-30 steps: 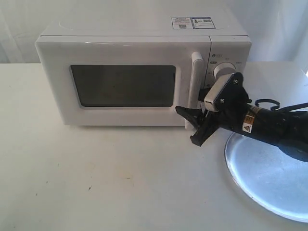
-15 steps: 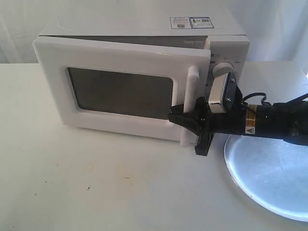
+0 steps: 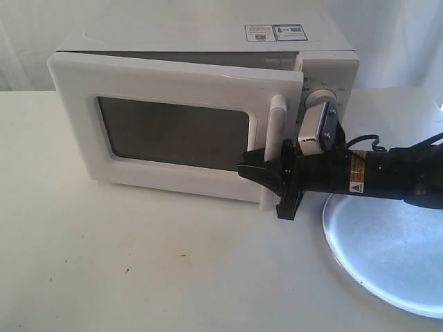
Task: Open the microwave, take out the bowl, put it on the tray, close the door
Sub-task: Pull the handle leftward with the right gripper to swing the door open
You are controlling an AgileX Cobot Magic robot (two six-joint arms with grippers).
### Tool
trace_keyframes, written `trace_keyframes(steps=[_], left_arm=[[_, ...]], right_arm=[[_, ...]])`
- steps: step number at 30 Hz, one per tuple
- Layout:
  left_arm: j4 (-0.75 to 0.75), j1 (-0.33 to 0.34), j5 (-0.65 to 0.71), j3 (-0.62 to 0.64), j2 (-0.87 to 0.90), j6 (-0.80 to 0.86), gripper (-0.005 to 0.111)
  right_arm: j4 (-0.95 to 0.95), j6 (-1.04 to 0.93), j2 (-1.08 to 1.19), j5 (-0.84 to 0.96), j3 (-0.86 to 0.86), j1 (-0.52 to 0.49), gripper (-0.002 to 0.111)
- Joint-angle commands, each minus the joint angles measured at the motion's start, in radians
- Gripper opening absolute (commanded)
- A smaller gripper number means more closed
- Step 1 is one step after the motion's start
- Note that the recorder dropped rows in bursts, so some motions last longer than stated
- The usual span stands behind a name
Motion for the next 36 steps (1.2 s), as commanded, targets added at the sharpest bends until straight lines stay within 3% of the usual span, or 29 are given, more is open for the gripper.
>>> trace_keyframes(steps=[1,16,24,28,30,33,36], left_arm=[[-0.008,0.001,0.000,-0.002,-0.002,-0.004,0.000],[-0.008,0.001,0.000,-0.002,-0.002,-0.004,0.000],[-0.008,0.001,0.000,-0.002,-0.002,-0.004,0.000],[-0.008,0.001,0.000,-0.002,-0.002,-0.004,0.000],[-0.008,0.001,0.000,-0.002,-0.002,-0.004,0.000],[-0.008,0.001,0.000,-0.002,-0.002,-0.004,0.000],[-0.008,0.001,0.000,-0.002,-0.002,-0.004,0.000]], right_arm=[[-0.017,0.042,-0.005,-0.060,-0.012,0.004,0.047],[-0.490,0.474,-0.119,-0.049,-0.012,-0.190,0.049],[-0.490,0.542,-0.189,-0.060,0.029,-0.244,0.034],[-0.490,0.518,-0.200,-0.060,0.048,-0.244,0.013],[-0.490,0.617,-0.216,-0.045,0.048,-0.244,-0.001],[-0.308,0.823,-0.251,0.245,0.048,-0.240,0.000],[-0.100,0.738,-0.269,0.402,0.045,-0.222,0.000]])
